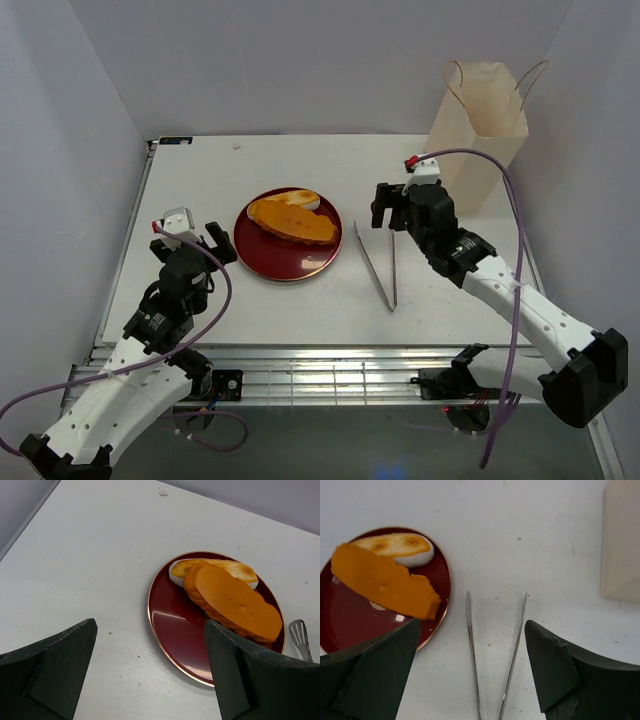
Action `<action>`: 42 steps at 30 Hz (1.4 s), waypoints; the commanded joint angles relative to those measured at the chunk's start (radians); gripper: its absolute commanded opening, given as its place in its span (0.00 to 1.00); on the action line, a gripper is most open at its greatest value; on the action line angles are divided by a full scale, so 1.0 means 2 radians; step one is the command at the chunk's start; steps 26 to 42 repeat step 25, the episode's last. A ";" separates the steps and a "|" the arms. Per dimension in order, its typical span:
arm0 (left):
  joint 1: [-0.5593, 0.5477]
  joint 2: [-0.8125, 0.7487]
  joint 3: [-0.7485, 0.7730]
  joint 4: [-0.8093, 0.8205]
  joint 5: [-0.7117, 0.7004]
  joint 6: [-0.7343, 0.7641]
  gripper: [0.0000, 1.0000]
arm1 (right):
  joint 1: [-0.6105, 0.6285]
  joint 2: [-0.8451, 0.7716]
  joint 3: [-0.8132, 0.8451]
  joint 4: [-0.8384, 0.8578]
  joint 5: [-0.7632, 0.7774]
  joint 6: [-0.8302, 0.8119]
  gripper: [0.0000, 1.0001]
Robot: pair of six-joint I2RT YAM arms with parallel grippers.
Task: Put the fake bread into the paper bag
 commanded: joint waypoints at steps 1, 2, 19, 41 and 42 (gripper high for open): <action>-0.002 -0.011 0.000 0.000 -0.011 -0.002 0.98 | 0.002 -0.048 0.005 -0.025 0.048 -0.009 0.90; -0.002 -0.011 0.000 0.001 -0.010 -0.002 0.98 | 0.002 -0.058 -0.011 -0.022 0.050 0.004 0.90; -0.002 -0.002 0.002 -0.003 -0.009 -0.002 0.98 | 0.002 -0.131 -0.100 -0.034 0.085 0.049 0.90; -0.002 0.001 0.002 -0.003 -0.010 -0.002 0.98 | 0.002 -0.134 -0.105 -0.026 0.076 0.044 0.90; -0.002 0.001 0.002 -0.003 -0.010 -0.002 0.98 | 0.002 -0.134 -0.105 -0.026 0.076 0.044 0.90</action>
